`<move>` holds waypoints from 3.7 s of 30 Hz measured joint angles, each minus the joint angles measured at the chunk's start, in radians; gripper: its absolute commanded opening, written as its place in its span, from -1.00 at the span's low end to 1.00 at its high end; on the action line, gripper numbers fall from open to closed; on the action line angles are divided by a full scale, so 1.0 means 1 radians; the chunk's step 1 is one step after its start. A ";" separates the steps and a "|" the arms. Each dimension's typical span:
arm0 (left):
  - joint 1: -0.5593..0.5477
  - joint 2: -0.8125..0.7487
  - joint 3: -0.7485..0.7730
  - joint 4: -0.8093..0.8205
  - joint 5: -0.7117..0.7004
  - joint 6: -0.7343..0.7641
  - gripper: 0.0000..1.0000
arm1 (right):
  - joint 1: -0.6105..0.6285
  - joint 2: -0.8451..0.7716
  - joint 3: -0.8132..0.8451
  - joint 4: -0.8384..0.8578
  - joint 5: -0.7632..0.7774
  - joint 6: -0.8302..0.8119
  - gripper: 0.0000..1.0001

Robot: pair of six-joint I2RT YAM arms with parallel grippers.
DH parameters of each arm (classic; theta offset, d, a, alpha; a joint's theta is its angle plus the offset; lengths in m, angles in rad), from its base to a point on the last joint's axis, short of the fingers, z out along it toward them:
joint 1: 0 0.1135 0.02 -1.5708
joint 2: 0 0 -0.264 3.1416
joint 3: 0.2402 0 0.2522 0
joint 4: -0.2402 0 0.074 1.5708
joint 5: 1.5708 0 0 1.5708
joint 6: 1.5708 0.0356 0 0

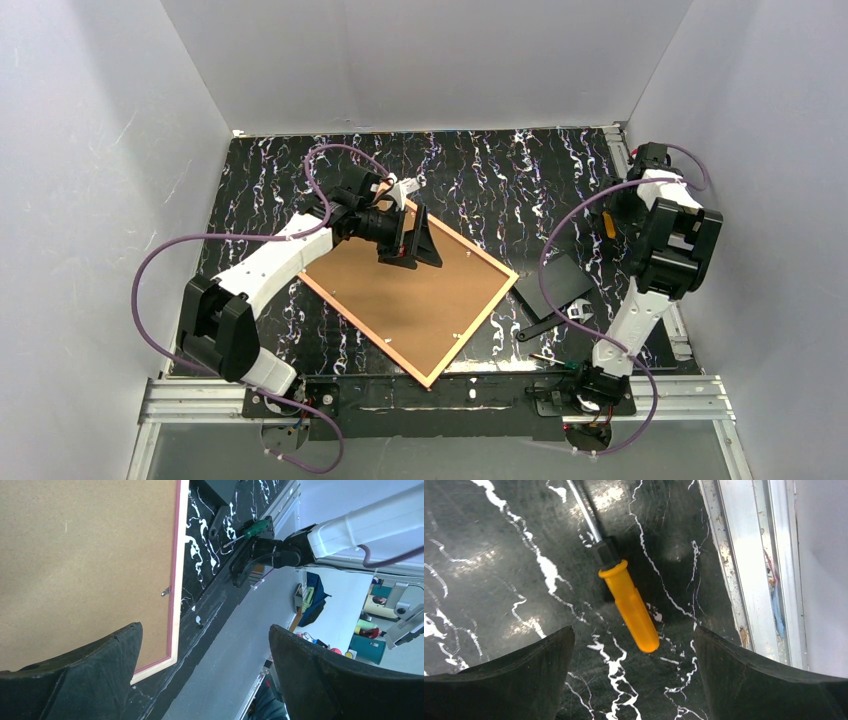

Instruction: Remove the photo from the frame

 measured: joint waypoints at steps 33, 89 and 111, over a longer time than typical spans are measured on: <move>-0.003 0.039 0.000 0.037 0.044 -0.032 0.96 | 0.085 0.150 0.164 -0.140 0.074 -0.048 0.26; -0.160 -0.058 -0.299 0.406 -0.210 -0.856 0.83 | 0.967 -1.056 -0.838 0.261 -0.291 0.491 -0.97; -0.246 0.036 -0.133 0.303 -0.298 -0.787 -1.00 | 1.132 -1.070 -0.771 0.216 -0.180 0.512 -0.97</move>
